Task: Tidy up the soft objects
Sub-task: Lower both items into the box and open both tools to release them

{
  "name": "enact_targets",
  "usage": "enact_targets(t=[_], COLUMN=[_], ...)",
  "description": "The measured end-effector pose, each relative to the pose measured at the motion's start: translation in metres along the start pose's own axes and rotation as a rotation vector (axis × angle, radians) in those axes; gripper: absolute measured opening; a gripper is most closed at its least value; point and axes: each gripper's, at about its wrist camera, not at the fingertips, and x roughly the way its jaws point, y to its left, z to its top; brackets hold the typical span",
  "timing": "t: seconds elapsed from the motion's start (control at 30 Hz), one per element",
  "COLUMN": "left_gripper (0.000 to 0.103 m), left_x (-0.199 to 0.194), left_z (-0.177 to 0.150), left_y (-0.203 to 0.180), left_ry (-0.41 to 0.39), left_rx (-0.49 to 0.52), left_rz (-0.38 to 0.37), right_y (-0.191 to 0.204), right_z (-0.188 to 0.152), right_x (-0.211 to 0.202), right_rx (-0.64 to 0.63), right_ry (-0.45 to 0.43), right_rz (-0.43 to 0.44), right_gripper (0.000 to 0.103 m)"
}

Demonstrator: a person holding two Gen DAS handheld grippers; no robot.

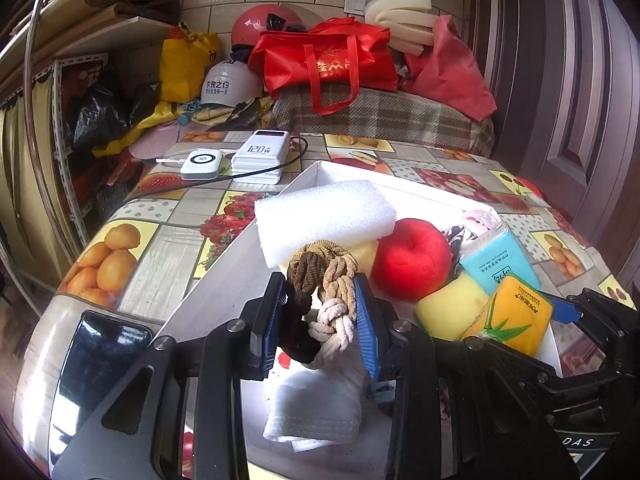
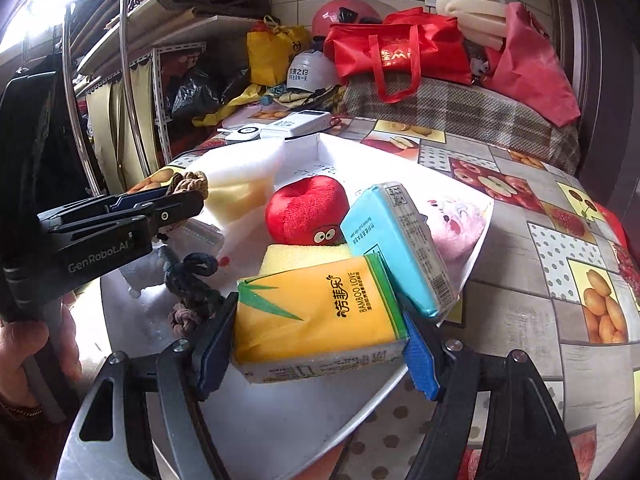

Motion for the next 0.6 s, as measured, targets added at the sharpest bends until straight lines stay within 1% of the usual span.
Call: enact_targets(t=[0.2,0.27,0.37,0.53,0.6], left_gripper=[0.033,0.033,0.033,0.034,0.036], left_x=[0.004,0.007,0.008,0.005,0.003], left_z=[0.007,0.009,0.010,0.011,0.010], left_y=[-0.016,-0.019,-0.021,-0.020,-0.019], left_ry=[-0.060,-0.065,-0.067,-0.095,-0.106], left_rx=[0.068,0.078,0.079,0.071,0.068], left_rz=[0.071,0.080,0.082,0.084,0.092], right_y=[-0.011,-0.009,-0.002,0.006,0.007], right_z=[0.010,0.011,0.012,0.014,0.014], right_x=[0.007,0.005,0.002,-0.003,-0.003], right_rx=[0.044,0.043,0.009,-0.036,-0.046], right_ry=[-0.027,-0.049,-0.072,-0.102,-0.109], right_rz=[-0.018,-0.015,-0.014,-0.010,-0.009], right_gripper=[0.073,0.073,0.073,0.073,0.073])
